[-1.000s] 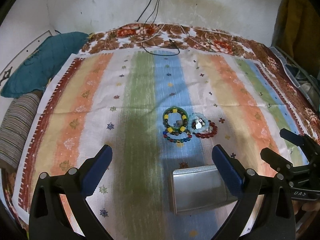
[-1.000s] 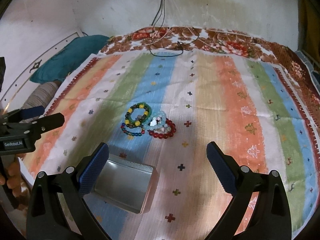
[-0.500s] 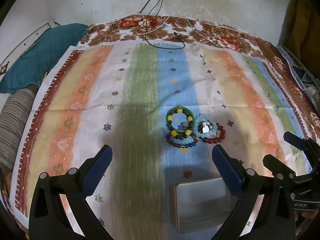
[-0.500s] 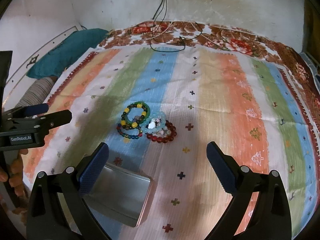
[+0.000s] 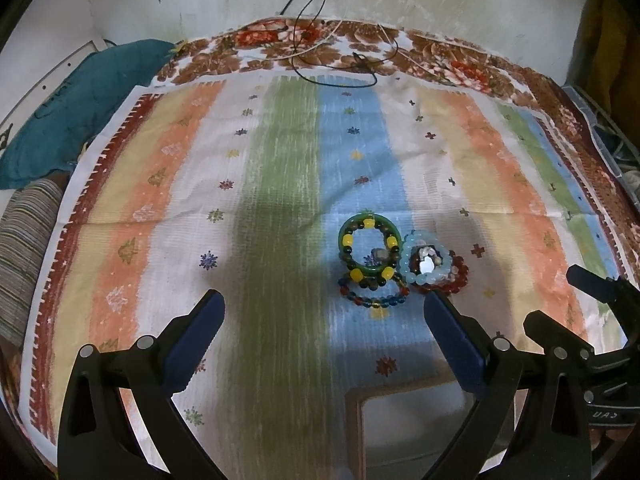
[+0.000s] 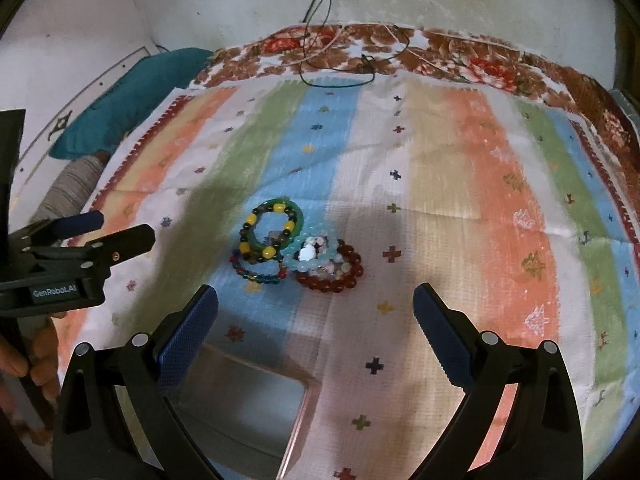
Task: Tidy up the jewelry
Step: 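Lower the left tool over the yellow-and-black bead bracelet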
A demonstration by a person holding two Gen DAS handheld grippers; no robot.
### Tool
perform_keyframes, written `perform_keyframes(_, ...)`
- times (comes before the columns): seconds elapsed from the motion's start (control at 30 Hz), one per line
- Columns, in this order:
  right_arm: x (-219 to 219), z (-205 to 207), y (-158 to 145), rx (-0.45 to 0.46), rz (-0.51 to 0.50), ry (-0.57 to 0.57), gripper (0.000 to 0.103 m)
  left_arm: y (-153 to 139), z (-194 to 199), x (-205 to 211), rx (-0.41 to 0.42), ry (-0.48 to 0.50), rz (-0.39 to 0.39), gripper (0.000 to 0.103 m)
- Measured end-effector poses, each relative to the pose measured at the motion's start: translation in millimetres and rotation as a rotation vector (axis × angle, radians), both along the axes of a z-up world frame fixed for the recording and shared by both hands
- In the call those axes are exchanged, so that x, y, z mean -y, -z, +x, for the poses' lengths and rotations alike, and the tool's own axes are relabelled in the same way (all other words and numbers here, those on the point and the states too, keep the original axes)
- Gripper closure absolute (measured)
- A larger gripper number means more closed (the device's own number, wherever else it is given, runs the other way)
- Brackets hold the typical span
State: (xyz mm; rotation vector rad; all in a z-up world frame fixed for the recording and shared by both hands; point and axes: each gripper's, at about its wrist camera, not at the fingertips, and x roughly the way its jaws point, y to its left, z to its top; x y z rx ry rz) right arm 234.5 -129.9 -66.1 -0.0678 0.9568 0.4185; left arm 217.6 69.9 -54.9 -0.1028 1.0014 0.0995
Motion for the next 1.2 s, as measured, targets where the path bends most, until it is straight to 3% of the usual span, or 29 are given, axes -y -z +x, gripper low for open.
perform_keyframes(0.73,-10.0,46.1,33.7,-0.088,-0.018,0.028,0.004,43.1,51.6,-6.5,-0.080,-0.001,-0.070,0.006)
perform_keyframes(1.03,-18.8,59.8,46.6,-0.106,-0.044,0.024,0.004,61.2,63.1,-9.4,-0.121,0.024,-0.107,0.013)
perform_keyframes(1.1,-21.4,62.7,49.1,-0.110,-0.049,0.018,0.011,65.4,65.7,-10.1,-0.130,0.027,-0.119,0.018)
perform_keyframes(1.13,-22.2,64.1,50.5,-0.113,-0.053,0.019,0.022,66.8,67.1,-10.4,-0.134,0.027,-0.124,0.019)
perform_keyframes(1.2,-22.1,68.0,53.7,-0.128,-0.055,0.022,0.026,69.9,69.8,-10.0,-0.140,0.028,-0.132,0.022)
